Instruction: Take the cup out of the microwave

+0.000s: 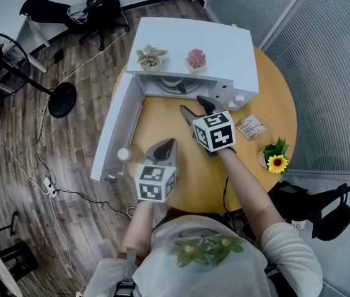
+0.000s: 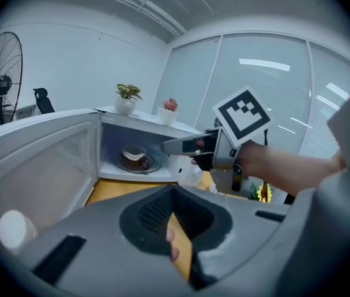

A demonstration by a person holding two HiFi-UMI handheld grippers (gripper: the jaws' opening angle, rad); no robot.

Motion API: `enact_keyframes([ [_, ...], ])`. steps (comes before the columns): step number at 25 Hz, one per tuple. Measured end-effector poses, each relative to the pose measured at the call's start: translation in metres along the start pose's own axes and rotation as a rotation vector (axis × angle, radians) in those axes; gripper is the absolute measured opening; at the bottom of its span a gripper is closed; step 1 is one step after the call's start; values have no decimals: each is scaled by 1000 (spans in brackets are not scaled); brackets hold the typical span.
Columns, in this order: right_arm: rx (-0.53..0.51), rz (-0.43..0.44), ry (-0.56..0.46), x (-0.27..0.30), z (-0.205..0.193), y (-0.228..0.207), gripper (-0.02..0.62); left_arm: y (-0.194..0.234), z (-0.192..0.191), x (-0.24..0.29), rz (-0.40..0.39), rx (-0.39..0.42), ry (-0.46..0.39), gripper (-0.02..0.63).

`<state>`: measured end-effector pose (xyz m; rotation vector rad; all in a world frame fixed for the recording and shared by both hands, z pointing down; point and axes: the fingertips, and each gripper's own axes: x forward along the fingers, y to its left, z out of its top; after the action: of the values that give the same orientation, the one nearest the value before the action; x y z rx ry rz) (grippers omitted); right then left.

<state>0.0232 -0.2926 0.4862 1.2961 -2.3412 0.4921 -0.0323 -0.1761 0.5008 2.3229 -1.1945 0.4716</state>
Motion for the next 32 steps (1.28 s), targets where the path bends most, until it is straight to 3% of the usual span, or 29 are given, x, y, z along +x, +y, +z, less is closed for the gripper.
enact_keyframes([
  [26,6,-50,131,131,-32,-54,253,36,-16,50,16,-67,62,2],
  [32,2,-66,151,144,-36,-60,205,39,-20,54,7,-70,80,2],
])
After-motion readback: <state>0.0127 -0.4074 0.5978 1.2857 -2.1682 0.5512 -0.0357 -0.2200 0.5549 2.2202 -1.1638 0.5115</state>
